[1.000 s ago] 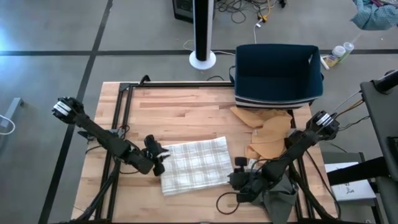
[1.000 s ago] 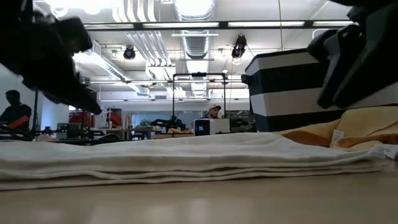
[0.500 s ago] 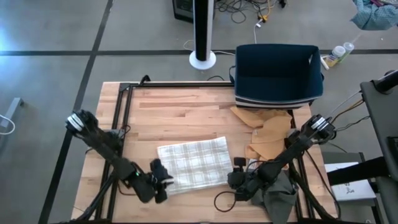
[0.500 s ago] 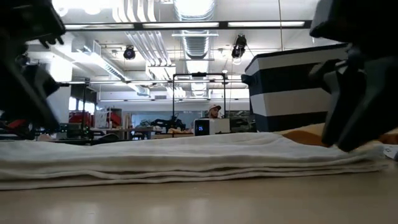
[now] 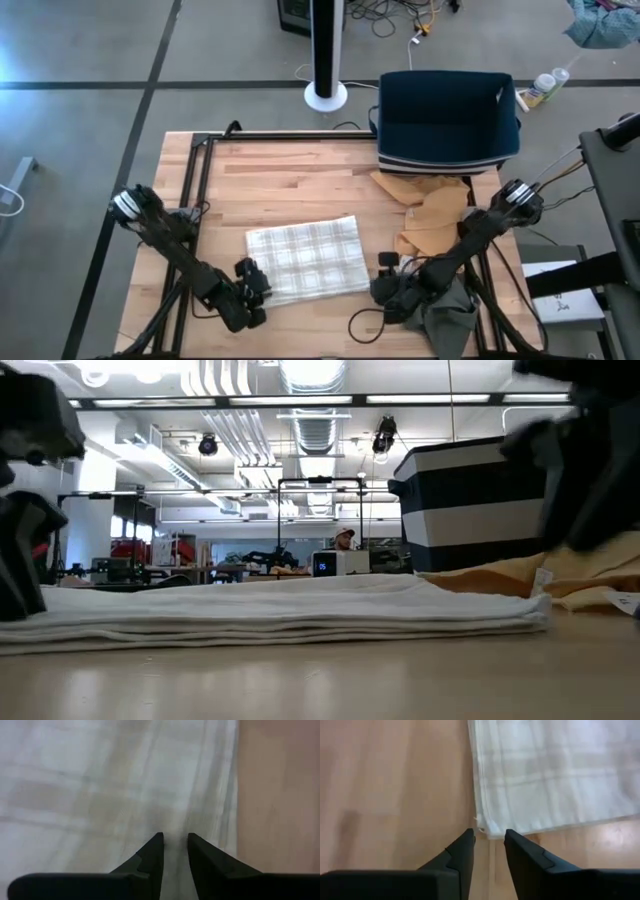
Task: Fold towel
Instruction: Fold the white towel
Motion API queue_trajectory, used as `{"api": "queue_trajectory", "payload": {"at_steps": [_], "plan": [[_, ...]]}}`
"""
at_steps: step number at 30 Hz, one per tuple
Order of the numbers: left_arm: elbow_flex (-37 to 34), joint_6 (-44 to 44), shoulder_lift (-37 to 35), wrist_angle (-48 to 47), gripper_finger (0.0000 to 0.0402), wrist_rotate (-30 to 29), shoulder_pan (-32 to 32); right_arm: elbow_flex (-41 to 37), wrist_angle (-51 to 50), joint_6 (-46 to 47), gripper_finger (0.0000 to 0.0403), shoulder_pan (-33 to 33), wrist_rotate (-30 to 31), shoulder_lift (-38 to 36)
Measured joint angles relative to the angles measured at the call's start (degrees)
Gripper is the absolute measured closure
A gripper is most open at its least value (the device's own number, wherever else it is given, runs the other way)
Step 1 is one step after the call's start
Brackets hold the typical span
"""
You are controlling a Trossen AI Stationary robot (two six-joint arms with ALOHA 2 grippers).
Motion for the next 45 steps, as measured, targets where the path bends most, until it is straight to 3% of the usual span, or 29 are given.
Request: {"api": "queue_trajectory", "payload": {"at_steps": [3, 7, 18, 29, 36, 45], "plan": [[-0.6, -0.2, -5.6, 0.1, 0.0319, -3.3, -0.5, -0.4, -0.6, 0.2, 0.0298, -0.1, 0.8, -0.2], [-1.3, 2.2, -7.2, 0.4, 0.0315, -3.5, -1.2, -0.7, 0.3, 1.9, 0.0290, -0.1, 1.1, -0.2], [-1.2, 4.3, -4.6, -3.3, 0.0308, 6.1, -1.5, -1.8, 1.5, 5.7, 0.0278, 0.1, 2.0, 0.1], [-1.2, 8.0, -2.9, -0.8, 0.0308, 5.8, -1.7, -2.6, 6.2, 5.4, 0.0297, 0.3, 2.0, 2.9], [-1.1, 8.4, -0.3, 3.7, 0.0298, 6.3, -1.6, -2.6, 5.8, 5.9, 0.0286, 0.3, 1.9, 3.8], [0.9, 10.4, -0.3, 1.9, 0.0281, 6.6, -1.6, -2.6, 5.8, 6.2, 0.0279, 0.3, 2.0, 3.8]]}}
